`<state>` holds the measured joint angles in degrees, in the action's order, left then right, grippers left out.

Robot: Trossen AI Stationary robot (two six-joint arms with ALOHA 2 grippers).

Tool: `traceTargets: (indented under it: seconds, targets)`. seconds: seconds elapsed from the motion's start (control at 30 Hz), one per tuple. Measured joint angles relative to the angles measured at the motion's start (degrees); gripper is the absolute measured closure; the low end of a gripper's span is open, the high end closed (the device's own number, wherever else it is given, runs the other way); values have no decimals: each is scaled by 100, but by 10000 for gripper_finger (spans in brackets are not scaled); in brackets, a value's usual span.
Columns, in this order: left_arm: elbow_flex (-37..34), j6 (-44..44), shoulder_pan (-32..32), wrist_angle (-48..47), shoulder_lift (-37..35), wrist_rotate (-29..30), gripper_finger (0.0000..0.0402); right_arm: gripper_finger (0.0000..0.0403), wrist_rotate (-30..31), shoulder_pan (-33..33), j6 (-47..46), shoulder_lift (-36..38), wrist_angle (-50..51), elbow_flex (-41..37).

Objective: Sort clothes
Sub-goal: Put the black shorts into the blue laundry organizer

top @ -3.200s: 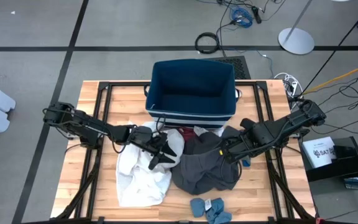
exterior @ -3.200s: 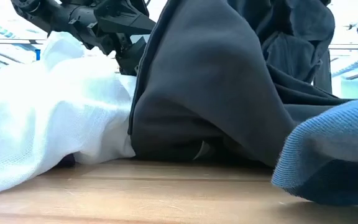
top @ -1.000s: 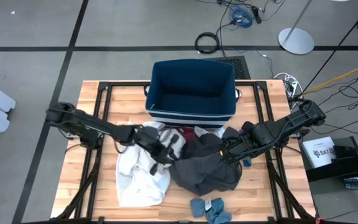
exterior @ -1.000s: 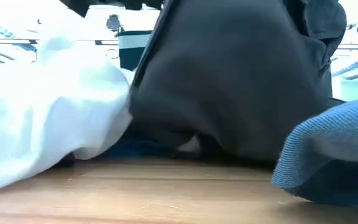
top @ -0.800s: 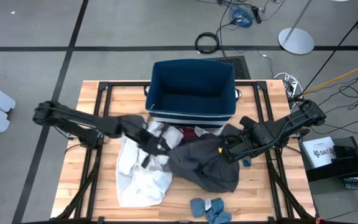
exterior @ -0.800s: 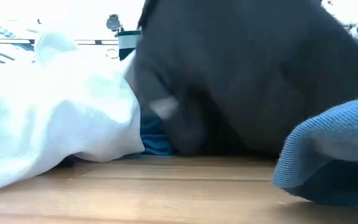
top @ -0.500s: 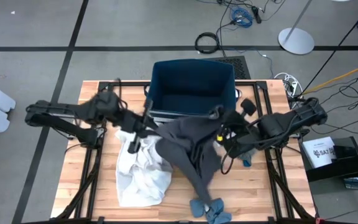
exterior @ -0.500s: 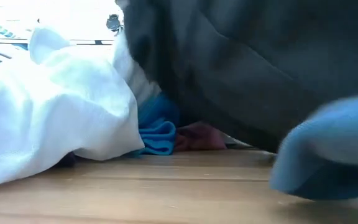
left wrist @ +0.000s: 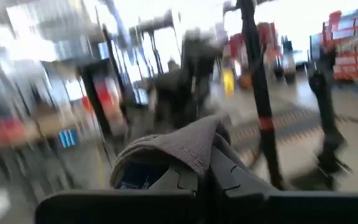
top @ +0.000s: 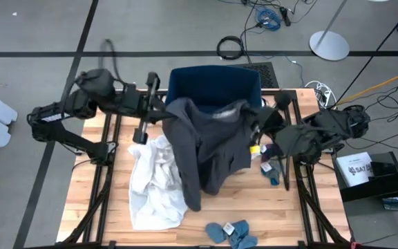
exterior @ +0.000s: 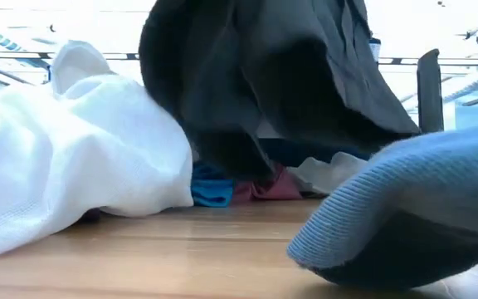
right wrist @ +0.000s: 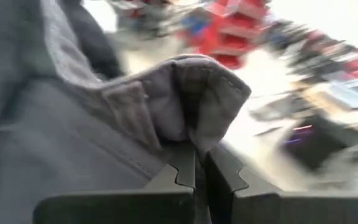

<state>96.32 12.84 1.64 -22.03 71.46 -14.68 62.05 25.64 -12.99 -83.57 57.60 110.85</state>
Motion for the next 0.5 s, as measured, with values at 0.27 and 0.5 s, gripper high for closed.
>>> traceTargets:
  seconds: [0.27,0.5]
  targets:
    - [-450,-846,-910,-2456,-40,18,401,399,-1723,967,-2441,-48,830,-1069]
    - [-2231,-1399,-1886,-1139,-170,595,401,400,-1600,1717,-3513,-59,-1474,-3234]
